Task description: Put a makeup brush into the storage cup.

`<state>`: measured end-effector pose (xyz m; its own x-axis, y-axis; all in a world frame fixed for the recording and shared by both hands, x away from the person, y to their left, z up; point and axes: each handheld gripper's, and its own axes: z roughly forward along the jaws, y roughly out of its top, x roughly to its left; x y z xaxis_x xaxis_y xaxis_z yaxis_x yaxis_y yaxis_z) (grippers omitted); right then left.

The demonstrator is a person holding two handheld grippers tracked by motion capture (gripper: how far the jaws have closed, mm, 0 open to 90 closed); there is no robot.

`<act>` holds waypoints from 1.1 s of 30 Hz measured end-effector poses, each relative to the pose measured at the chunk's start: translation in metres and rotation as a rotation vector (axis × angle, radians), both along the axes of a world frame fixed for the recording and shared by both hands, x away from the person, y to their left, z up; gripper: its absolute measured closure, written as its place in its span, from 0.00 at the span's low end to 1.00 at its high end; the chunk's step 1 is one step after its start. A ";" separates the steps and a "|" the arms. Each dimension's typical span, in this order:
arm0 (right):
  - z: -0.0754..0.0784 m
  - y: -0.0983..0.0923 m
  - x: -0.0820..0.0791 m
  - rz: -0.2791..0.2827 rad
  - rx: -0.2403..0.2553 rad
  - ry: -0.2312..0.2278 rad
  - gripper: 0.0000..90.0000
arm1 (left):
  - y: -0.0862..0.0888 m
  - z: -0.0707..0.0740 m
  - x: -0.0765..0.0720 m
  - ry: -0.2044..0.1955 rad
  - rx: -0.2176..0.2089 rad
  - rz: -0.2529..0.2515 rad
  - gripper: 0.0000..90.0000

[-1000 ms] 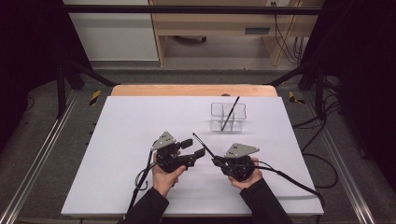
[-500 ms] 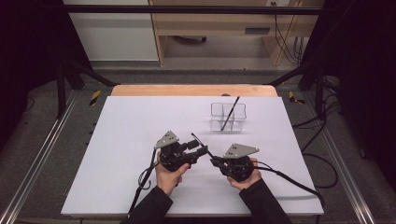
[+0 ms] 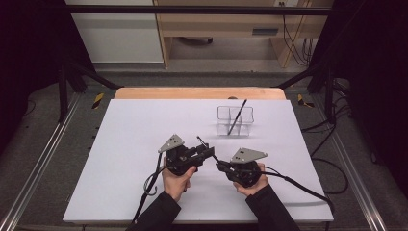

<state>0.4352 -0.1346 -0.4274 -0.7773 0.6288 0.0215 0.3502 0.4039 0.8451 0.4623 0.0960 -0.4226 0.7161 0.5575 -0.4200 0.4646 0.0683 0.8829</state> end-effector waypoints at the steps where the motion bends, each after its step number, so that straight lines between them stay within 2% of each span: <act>1: 0.000 0.000 0.000 0.000 0.001 -0.001 0.93 | 0.000 0.000 0.000 0.001 -0.004 0.002 0.71; 9: 0.000 0.000 0.000 0.002 0.015 0.000 0.93 | 0.000 0.001 0.000 0.004 -0.022 0.022 0.80; 16: -0.001 0.001 0.000 0.000 0.018 0.000 0.93 | 0.000 0.001 -0.001 0.006 -0.036 0.028 0.82; 33: -0.004 0.004 0.000 0.011 0.022 0.006 0.93 | -0.004 0.003 -0.008 -0.019 -0.068 0.000 0.90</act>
